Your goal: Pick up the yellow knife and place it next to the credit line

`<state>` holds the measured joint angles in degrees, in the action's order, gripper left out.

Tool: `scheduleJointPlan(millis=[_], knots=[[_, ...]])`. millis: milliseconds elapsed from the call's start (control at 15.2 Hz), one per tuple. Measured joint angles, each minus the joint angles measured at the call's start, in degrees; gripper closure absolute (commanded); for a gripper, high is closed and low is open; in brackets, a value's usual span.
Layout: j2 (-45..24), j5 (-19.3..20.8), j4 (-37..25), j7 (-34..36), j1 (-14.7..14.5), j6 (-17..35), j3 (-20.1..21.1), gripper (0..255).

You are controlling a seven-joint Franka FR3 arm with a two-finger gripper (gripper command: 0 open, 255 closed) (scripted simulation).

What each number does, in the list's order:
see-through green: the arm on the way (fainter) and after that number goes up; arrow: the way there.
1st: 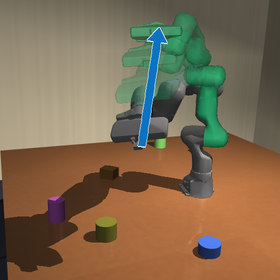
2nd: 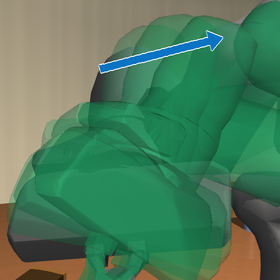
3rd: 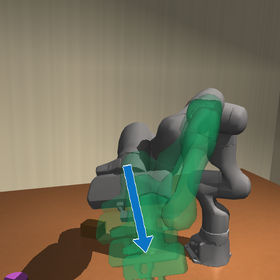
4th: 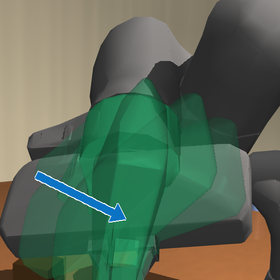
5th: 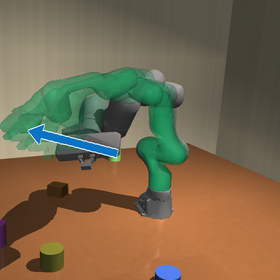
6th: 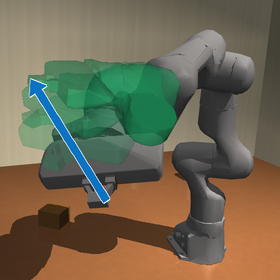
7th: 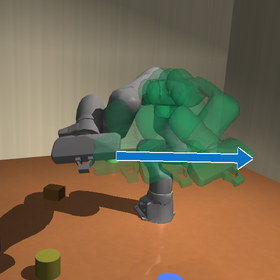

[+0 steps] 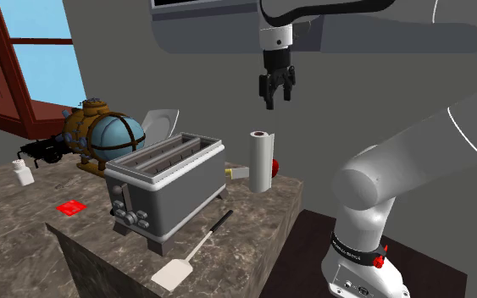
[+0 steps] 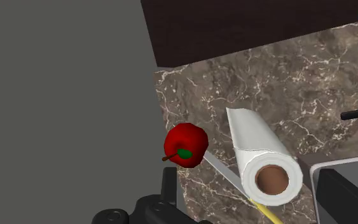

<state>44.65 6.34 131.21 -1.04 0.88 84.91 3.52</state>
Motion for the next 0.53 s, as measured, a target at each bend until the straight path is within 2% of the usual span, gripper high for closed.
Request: scheduleJointPlan(millis=[198,528], knots=[[-1.5,0.2,0.8,-2.3,-0.7,1.9,-1.0,0],[-8.9,0.8,3.0,-11.3,-3.1,10.1,-4.5,0]])
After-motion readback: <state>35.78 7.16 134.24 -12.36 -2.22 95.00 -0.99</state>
